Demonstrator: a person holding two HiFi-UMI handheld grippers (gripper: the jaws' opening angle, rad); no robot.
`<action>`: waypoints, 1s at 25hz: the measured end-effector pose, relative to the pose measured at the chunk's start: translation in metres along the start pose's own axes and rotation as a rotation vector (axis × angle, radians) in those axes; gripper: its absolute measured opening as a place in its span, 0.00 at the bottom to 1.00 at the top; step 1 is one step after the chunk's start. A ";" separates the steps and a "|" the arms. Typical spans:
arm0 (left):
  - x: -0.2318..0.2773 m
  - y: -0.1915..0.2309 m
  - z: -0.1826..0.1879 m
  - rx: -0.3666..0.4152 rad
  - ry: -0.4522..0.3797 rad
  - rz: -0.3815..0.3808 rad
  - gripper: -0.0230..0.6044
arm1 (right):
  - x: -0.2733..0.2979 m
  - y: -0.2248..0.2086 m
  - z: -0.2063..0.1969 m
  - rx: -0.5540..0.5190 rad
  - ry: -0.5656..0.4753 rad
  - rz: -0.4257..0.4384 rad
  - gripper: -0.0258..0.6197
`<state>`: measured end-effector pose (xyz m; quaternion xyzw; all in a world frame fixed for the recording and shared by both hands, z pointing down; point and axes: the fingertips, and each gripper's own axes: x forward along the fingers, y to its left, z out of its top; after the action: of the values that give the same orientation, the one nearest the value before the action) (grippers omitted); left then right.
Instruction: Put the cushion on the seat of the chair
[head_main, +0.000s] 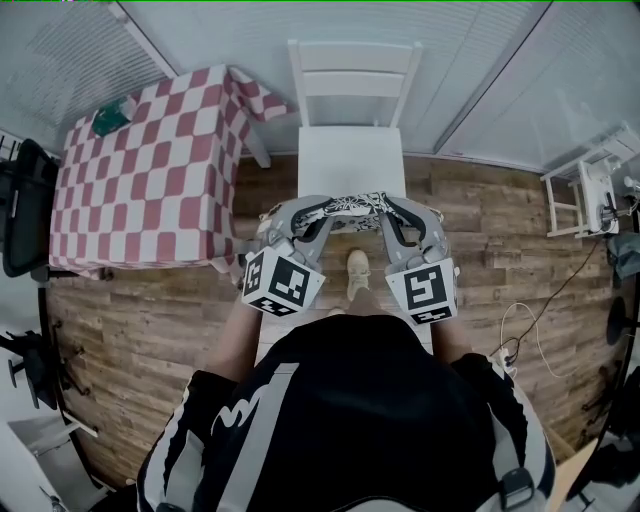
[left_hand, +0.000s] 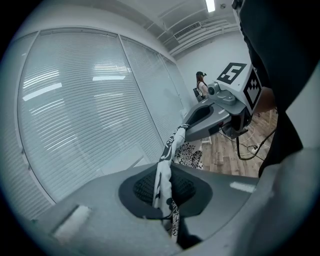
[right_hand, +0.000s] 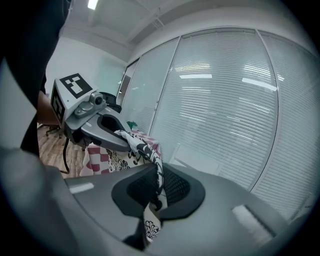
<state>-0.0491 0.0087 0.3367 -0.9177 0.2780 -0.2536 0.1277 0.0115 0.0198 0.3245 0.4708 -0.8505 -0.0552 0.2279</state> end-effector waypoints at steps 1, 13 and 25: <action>0.003 0.003 0.000 -0.001 0.002 0.000 0.06 | 0.003 -0.003 0.000 0.001 0.000 0.002 0.05; 0.042 0.037 -0.003 -0.013 0.024 0.000 0.06 | 0.041 -0.037 -0.004 0.027 0.011 0.022 0.05; 0.080 0.064 0.002 -0.020 0.045 0.003 0.06 | 0.071 -0.076 -0.006 0.010 0.027 0.054 0.05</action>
<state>-0.0197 -0.0890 0.3425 -0.9126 0.2845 -0.2713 0.1126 0.0412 -0.0797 0.3306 0.4496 -0.8600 -0.0382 0.2385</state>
